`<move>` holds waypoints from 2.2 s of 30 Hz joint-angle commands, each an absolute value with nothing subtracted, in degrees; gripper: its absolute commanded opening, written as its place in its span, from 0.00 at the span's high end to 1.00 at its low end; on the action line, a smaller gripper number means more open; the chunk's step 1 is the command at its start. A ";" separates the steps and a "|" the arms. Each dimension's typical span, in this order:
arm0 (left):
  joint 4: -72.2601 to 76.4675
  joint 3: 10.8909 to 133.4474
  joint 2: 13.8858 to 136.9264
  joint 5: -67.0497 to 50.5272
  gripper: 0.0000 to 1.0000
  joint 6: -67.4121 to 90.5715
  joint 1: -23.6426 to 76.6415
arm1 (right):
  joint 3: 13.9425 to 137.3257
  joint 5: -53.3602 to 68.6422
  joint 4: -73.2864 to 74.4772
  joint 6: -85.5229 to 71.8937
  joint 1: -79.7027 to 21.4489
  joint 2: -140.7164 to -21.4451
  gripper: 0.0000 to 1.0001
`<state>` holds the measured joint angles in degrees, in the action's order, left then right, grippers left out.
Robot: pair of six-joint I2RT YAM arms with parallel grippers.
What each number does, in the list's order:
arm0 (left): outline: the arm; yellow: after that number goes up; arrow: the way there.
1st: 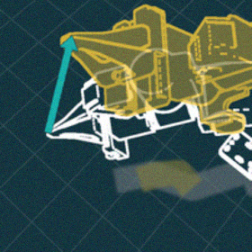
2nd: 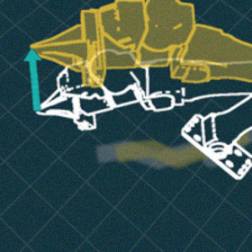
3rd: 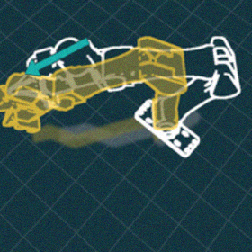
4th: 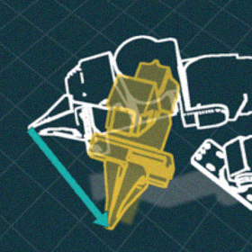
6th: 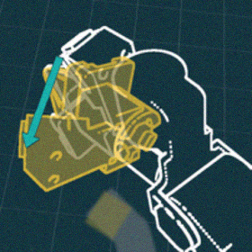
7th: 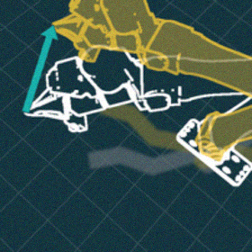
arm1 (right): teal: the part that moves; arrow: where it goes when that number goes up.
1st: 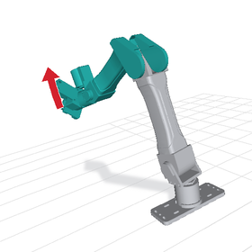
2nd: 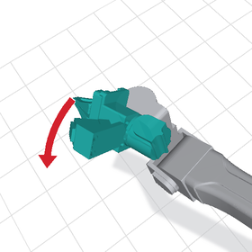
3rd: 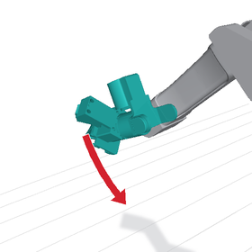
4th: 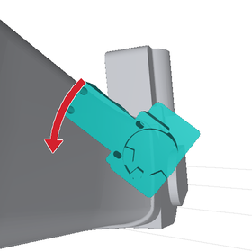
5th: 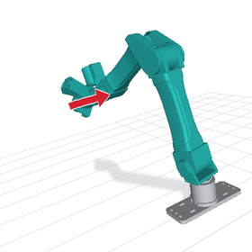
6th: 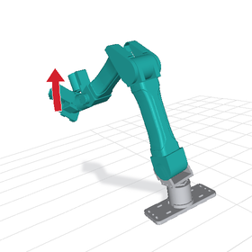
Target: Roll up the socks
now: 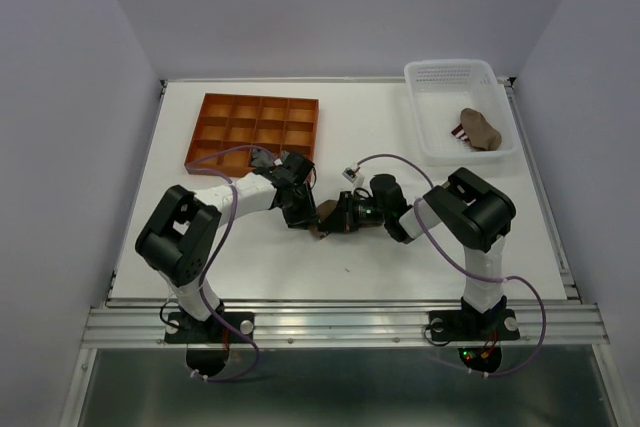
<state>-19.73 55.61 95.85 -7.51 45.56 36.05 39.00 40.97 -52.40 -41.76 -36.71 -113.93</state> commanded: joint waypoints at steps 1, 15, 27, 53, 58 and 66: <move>-18.72 56.78 96.94 -4.22 0.57 46.14 36.47 | 40.08 44.56 -55.02 -40.69 -36.83 -113.91 0.85; -19.51 57.39 93.87 2.64 1.00 46.14 37.35 | 43.95 35.18 -31.66 -25.24 -36.83 -101.35 0.67; -31.28 62.93 95.01 2.11 1.00 45.35 37.53 | 42.10 19.17 -20.65 -10.65 -46.48 -88.34 0.66; -38.58 68.03 100.37 -2.99 1.00 42.45 38.76 | 50.01 -2.28 -16.00 3.34 -60.99 -96.42 0.65; -39.02 68.82 100.63 -2.81 1.00 42.45 38.67 | 49.48 -2.46 -14.94 2.82 -62.13 -95.36 0.65; -39.29 69.26 101.51 -3.52 1.00 41.84 38.67 | 44.48 -5.18 -15.29 0.70 -64.59 -90.80 0.65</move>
<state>-38.76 66.92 101.32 -3.01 42.72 37.69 46.30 -4.14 -14.13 -0.64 -62.57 -94.91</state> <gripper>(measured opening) 0.037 0.348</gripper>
